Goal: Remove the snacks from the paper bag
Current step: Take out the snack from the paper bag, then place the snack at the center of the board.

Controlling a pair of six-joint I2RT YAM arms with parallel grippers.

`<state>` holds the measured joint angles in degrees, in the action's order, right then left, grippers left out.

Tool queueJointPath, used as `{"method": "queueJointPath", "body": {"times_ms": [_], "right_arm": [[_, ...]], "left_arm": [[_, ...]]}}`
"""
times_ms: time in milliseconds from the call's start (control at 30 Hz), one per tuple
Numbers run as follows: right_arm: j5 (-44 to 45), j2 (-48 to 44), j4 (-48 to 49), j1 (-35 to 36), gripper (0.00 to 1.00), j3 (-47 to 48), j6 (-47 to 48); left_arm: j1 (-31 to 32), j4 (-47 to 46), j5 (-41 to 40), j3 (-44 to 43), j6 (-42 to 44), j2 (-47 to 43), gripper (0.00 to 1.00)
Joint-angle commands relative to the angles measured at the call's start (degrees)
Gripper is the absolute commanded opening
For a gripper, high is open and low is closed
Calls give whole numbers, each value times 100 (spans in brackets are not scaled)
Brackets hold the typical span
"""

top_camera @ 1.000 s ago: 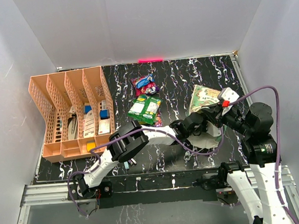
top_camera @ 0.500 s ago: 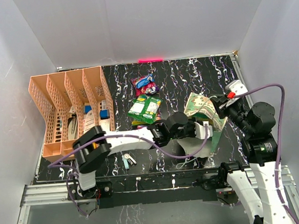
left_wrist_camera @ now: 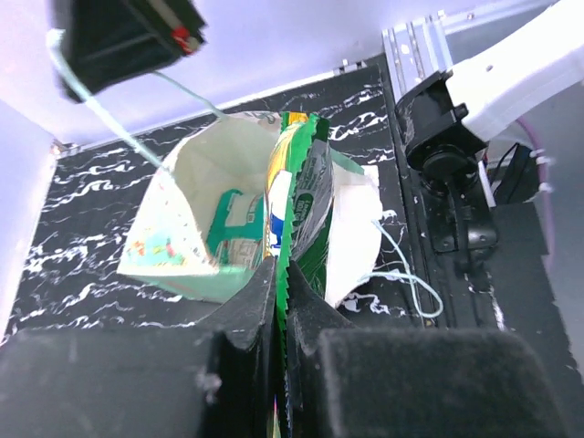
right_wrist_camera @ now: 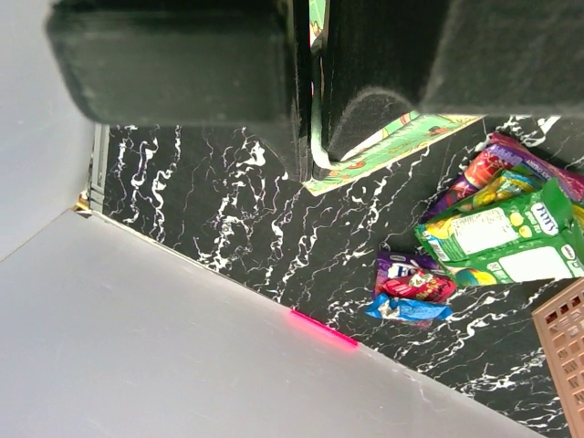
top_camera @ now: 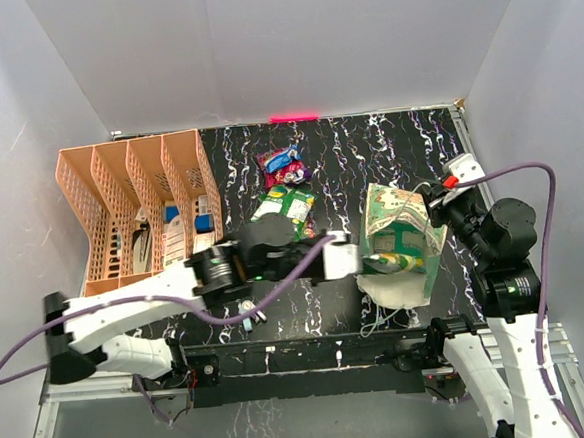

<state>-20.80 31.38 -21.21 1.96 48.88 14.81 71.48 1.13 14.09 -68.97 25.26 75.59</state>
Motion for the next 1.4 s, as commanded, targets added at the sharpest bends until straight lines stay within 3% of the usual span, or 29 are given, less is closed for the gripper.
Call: {"method": "queueJointPath", "body": {"times_ms": [0,167,300,467,667,800,1033,1367], "right_arm": [[236,-153,225,30,7,-34,145],[251,-210,134,32,7,-7,209],[234,-208,45,28,7,95,250],[182,-229,26,30,7,156,235],[199,-219,10,31,7,217,241],[203,-211,-7,24,7,201,271],[172,-226,7,26,7,139,294],[80,-242,23,31,7,130,240]], "left_arm": [[-3,1107,-452,-292,-327,-1075,0],[-6,1991,-2561,-466,137,-1505,0],[-260,1466,-3705,-67,1125,-1391,0],[-1885,448,-2732,224,1596,-808,0],[-2382,-783,-2500,507,2959,151,0],[-2457,-1095,-2280,740,3640,613,0],[-2473,-1200,-2270,1071,3930,987,0],[-2477,-1052,-1545,1850,3468,707,0]]}}
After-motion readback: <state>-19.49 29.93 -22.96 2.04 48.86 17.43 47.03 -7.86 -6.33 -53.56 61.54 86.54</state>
